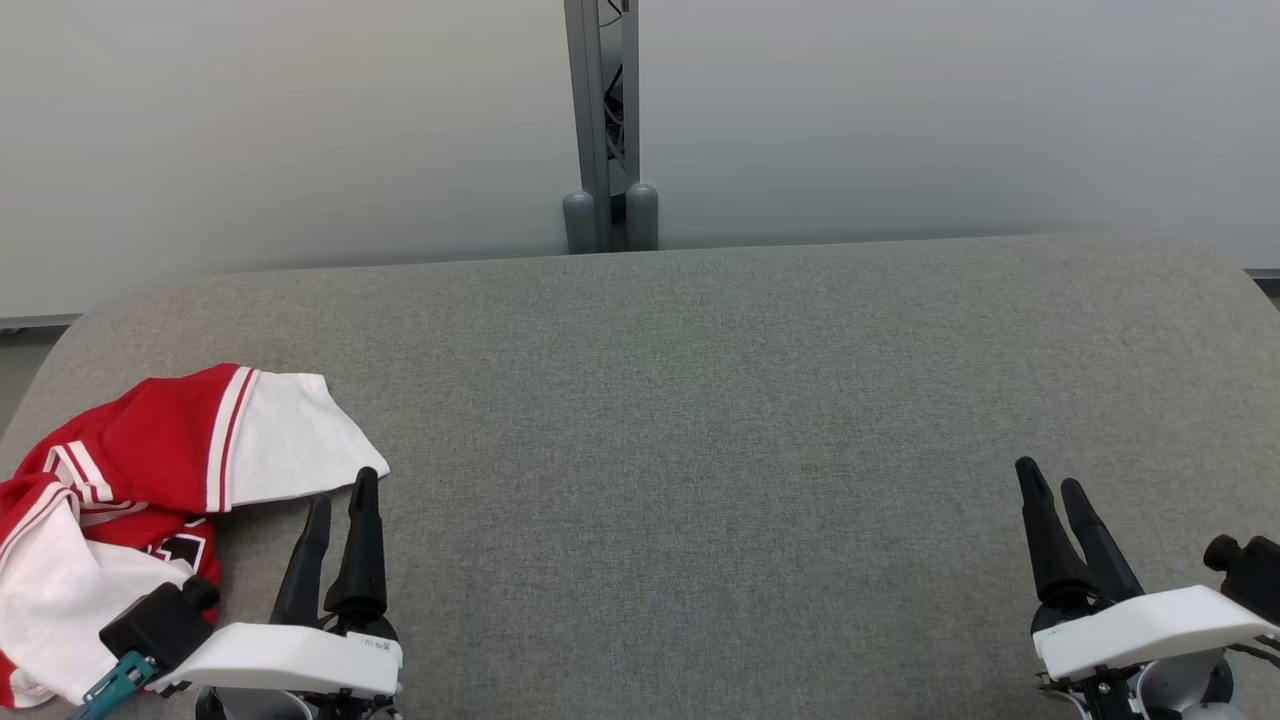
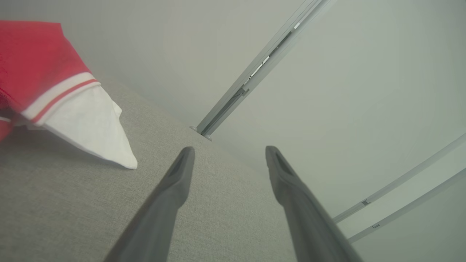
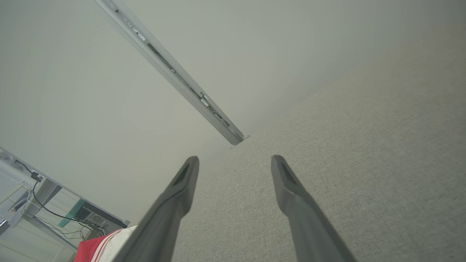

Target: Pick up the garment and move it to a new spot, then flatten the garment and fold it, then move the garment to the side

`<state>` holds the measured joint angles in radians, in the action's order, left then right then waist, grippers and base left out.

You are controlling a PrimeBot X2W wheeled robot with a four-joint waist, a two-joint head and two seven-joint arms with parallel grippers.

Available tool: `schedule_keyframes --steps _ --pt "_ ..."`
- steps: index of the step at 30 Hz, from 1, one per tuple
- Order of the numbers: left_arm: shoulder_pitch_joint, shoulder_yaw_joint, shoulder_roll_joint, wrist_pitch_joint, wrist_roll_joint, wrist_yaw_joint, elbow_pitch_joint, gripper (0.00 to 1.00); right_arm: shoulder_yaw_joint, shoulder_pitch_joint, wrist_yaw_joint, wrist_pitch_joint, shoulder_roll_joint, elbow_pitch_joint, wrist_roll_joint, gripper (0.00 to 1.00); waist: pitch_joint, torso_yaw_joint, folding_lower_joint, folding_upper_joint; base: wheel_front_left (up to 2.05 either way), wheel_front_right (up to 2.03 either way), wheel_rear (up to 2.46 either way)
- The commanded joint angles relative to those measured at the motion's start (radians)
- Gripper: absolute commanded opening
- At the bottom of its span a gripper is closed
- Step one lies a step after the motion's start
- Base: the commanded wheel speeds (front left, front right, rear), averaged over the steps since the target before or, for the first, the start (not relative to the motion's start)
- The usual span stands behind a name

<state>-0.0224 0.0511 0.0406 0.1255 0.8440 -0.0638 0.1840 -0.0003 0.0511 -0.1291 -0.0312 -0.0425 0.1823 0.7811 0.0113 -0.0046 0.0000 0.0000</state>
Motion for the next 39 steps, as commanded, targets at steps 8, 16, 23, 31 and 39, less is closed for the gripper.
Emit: schedule_keyframes --steps 8,16,23,31,39 --pt "0.004 0.007 0.006 0.023 -0.117 0.021 -0.026 1.0 0.013 -0.001 -0.001 -0.039 -0.008 -0.031 -0.119 1.0 0.004 0.003 0.0 0.0 0.0 0.0 0.0" --pt "0.015 0.014 0.007 0.04 -0.21 0.028 -0.037 1.0 0.039 -0.007 -0.001 -0.068 -0.006 -0.046 -0.214 1.0 0.007 0.003 0.0 0.0 0.0 0.0 0.0" --pt "0.023 0.017 0.008 0.053 -0.282 0.04 -0.049 1.0 0.058 -0.01 -0.002 -0.088 -0.006 -0.056 -0.276 1.0 0.01 0.002 0.0 0.0 0.0 0.0 0.0" --pt "0.032 0.026 0.008 0.068 -0.371 0.046 -0.062 1.0 0.076 -0.019 -0.002 -0.114 -0.007 -0.067 -0.349 1.0 0.016 0.0 0.0 0.0 0.0 0.0 0.0" --pt "0.046 0.033 0.009 0.082 -0.451 0.054 -0.072 1.0 0.097 -0.028 -0.002 -0.138 -0.007 -0.072 -0.424 1.0 0.022 -0.002 0.0 0.0 0.0 0.0 0.0"
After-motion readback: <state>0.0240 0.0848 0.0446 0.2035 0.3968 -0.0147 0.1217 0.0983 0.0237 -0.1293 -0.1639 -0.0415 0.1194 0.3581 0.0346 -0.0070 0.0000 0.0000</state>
